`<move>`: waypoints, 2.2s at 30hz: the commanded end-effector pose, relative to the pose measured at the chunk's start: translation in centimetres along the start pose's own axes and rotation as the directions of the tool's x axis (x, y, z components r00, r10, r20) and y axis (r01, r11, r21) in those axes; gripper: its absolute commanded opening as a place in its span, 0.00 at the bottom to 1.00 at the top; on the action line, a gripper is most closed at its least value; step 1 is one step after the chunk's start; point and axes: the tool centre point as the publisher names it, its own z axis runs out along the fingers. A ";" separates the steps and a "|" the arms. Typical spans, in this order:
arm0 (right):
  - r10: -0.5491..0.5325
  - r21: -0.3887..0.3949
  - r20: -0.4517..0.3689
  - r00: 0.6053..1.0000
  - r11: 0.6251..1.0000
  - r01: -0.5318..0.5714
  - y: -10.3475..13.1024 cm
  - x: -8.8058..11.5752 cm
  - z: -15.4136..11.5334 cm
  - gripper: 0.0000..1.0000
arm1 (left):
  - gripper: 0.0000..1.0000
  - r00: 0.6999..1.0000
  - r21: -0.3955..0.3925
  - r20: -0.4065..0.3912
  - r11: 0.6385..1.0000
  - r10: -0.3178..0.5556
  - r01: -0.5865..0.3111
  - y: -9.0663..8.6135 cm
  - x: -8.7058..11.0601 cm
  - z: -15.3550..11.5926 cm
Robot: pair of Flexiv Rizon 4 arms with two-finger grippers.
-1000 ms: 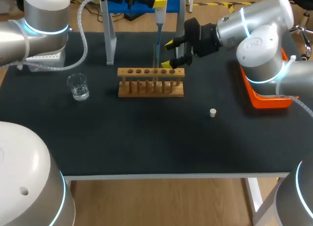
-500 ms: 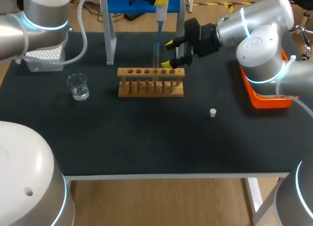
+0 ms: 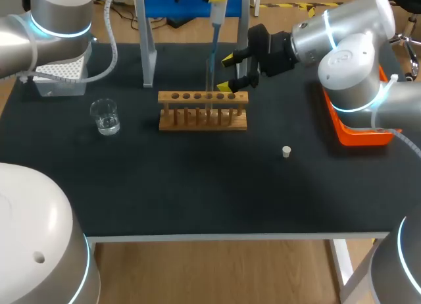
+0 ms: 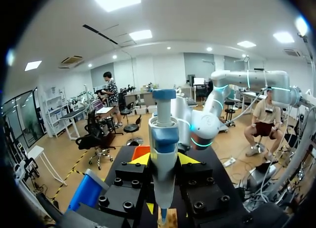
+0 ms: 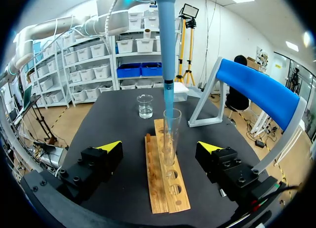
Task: Invert the test tube, pick up the pipette, mount the tip to pipette, aspirate from beaker and dispense into the tube, eject the tip, return the pipette, and cap with the stopper.
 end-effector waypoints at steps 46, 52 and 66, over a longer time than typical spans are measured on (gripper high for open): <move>0.000 0.000 -0.001 1.000 1.000 0.000 -0.1 0.0 0.0 1.00 | 0.00 0.998 -0.007 0.032 0.999 0.053 -0.053 -3.0 1.4 -0.7; 0.000 0.000 -0.001 1.000 1.000 0.000 -0.1 0.0 0.0 1.00 | 0.00 0.997 -0.006 0.049 0.998 0.062 -0.062 -3.1 1.5 -1.1; 0.000 0.000 -0.001 1.000 1.000 0.000 -0.1 0.0 0.0 1.00 | 0.00 0.996 -0.013 0.061 0.998 0.065 -0.064 -3.5 1.7 -1.9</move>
